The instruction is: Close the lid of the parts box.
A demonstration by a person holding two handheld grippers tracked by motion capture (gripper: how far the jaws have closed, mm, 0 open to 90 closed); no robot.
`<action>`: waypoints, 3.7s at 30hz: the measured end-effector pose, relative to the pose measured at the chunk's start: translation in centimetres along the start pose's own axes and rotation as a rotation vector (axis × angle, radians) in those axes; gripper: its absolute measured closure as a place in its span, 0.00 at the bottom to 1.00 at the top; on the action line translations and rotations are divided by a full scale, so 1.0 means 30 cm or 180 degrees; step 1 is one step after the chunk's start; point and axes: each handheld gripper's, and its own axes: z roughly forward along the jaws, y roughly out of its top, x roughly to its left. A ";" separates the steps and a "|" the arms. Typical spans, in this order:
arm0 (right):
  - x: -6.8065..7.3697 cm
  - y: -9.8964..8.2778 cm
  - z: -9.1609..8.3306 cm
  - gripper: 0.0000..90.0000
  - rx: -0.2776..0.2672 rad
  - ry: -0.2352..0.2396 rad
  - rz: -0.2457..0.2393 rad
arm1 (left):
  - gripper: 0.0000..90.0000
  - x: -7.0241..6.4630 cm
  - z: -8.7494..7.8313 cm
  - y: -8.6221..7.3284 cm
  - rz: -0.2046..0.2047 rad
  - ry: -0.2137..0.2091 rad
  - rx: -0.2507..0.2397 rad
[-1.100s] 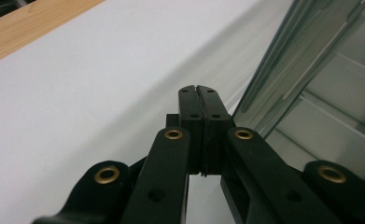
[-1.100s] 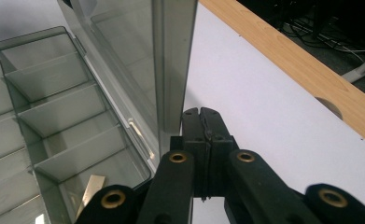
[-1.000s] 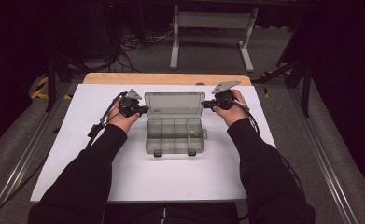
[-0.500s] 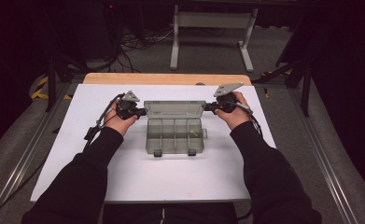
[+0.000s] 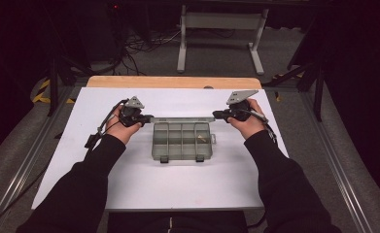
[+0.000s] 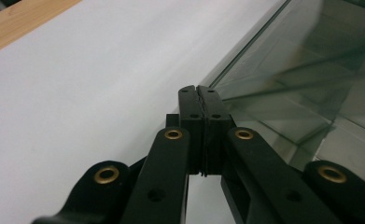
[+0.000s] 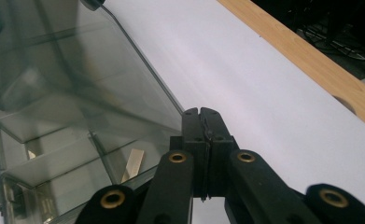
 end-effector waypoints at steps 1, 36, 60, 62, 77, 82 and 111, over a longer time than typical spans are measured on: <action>0.002 -0.003 -0.002 1.00 -0.0001 0.0013 0.0012 | 1.00 -0.001 -0.001 -0.001 0.0009 0.0003 -0.0001; 0.213 -0.045 -0.054 1.00 0.0078 0.0362 0.0062 | 1.00 -0.195 -0.139 -0.049 -0.0100 -0.0803 -0.0073; 0.274 -0.087 -0.014 1.00 0.0263 0.0487 0.0053 | 1.00 -0.248 -0.133 -0.091 0.0050 -0.0820 0.0239; 0.276 -0.089 -0.010 1.00 0.0279 0.0486 0.0047 | 1.00 -0.248 -0.132 -0.092 0.0065 -0.0822 0.0253; 0.286 -0.097 -0.010 1.00 0.0241 0.0446 0.0014 | 1.00 -0.251 -0.128 -0.098 0.0097 -0.0809 0.0245; 0.288 -0.101 -0.010 1.00 0.0221 0.0431 0.0004 | 1.00 -0.250 -0.127 -0.102 0.0061 -0.0821 0.0223; 0.295 -0.103 -0.019 0.90 0.0144 0.0372 0.0013 | 0.93 -0.261 -0.136 -0.101 0.0153 -0.0658 0.0133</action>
